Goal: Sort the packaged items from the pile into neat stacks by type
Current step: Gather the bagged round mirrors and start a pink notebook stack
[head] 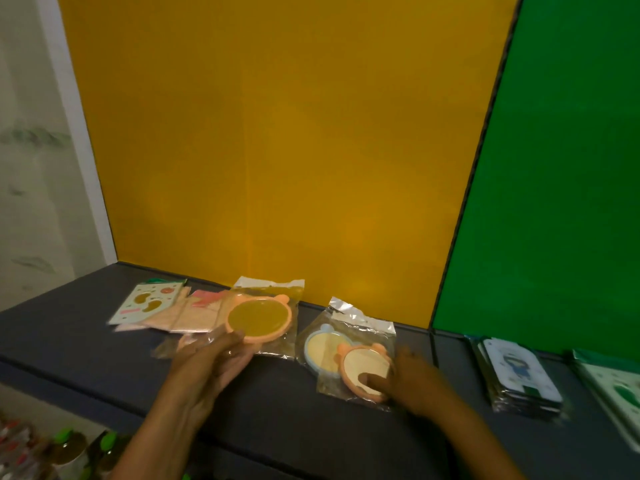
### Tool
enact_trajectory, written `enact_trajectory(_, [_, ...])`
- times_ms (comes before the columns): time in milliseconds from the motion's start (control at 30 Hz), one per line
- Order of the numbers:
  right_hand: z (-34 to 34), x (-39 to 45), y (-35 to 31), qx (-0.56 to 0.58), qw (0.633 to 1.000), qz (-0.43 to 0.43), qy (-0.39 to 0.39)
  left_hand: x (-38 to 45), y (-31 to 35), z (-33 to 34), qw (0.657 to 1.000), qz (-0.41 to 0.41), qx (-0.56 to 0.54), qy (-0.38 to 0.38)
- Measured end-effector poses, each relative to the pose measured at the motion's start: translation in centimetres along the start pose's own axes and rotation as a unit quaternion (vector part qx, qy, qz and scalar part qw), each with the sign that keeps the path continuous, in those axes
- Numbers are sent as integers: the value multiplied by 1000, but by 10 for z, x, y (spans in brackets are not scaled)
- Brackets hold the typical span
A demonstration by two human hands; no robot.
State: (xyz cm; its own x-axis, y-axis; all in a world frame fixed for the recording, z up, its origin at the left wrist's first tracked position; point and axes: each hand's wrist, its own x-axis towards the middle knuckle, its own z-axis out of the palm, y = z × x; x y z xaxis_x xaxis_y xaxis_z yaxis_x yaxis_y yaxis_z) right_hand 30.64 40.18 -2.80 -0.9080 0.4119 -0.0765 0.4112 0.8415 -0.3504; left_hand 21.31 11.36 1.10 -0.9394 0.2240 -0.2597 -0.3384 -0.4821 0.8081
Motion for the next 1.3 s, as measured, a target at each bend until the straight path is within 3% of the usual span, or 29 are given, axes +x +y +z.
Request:
enact_trajectory(300, [-12,-9,-11,149,988,-8,-34,9,-21,7,997,-33,30,-69])
enact_trajectory(500, [-13,-14,2,307,950,45,-15,3,-28,14,994,-10,54,-93])
enact_trajectory(700, [-23,-25,20,349,934,71,-29,-6,-37,28,995,1,38,-90])
enact_trajectory(867, [-38,-52,39,396,917,41,25,-29,-47,52,995,4,26,-94])
enact_trajectory(1033, [-57,-87,74,476,873,48,93,-56,-68,78,994,10,37,-98])
enact_trajectory(1300, [-100,-165,161,526,828,39,191,-121,-119,143,988,43,52,-139])
